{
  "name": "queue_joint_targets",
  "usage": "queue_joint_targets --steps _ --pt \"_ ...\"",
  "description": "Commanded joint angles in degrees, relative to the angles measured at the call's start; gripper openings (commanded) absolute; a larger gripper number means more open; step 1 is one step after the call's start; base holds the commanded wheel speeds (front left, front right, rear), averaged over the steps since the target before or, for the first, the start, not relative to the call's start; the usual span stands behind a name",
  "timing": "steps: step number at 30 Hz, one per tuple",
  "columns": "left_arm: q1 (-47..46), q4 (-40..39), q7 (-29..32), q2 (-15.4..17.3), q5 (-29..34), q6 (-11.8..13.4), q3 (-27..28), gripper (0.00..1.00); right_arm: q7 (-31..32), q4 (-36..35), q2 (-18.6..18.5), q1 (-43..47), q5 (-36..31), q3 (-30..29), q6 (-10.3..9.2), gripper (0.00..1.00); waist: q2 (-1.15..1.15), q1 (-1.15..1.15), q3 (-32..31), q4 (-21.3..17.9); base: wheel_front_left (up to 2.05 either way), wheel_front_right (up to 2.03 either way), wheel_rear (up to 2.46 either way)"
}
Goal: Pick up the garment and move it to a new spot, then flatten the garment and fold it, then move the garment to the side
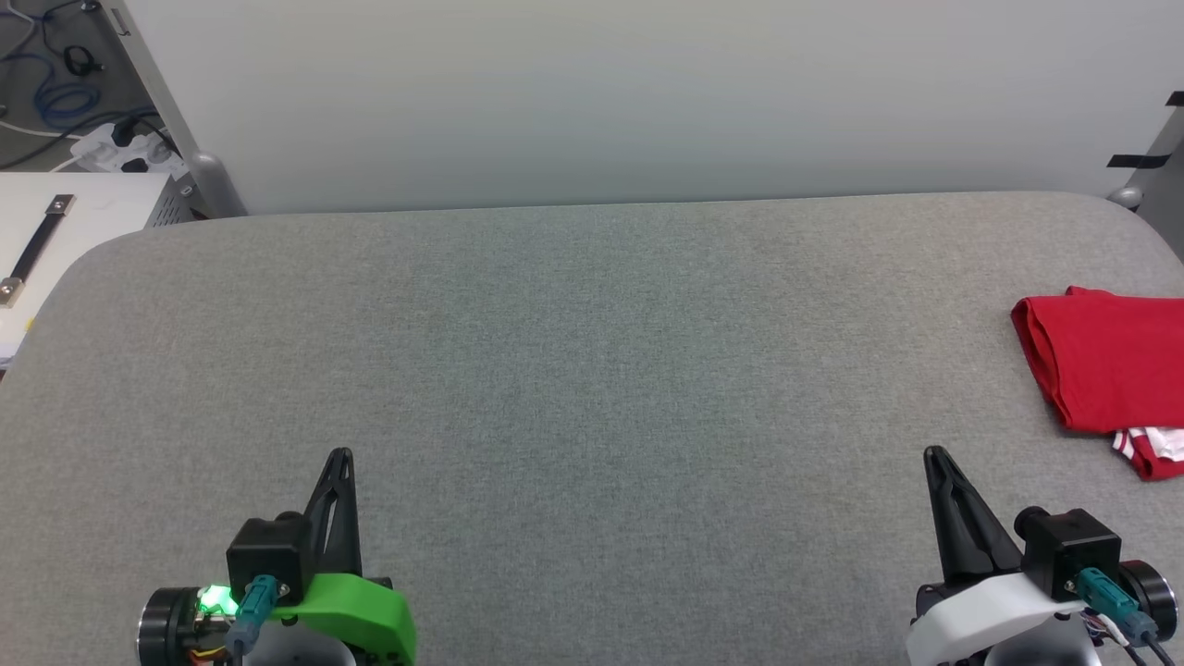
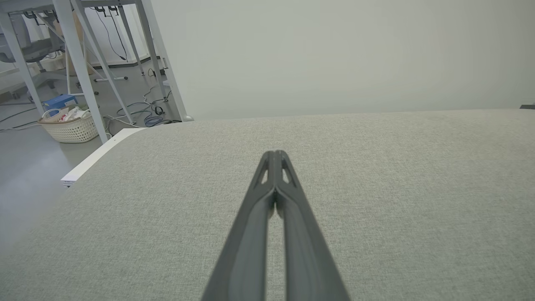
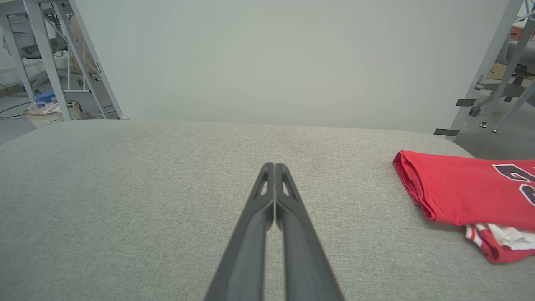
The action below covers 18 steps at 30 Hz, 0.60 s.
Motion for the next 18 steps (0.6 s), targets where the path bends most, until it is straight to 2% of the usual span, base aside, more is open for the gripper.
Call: queue_joint_targets --steps 1,18 --pt "-1.3 -0.3 0.28 -0.23 0.46 -0.19 0.08 0.0 0.32 0.26 0.1 -1.23 -0.63 -0.07 -0.03 0.0 0.0 0.0 0.0 -0.02 0.0 0.0 0.0" --pt "-2.22 -0.47 2.27 -0.5 0.94 -0.28 0.13 0.0 2.32 0.68 0.13 -2.49 -1.56 -0.21 -0.04 0.0 0.0 0.0 0.01 -0.4 0.0 0.0 0.0"
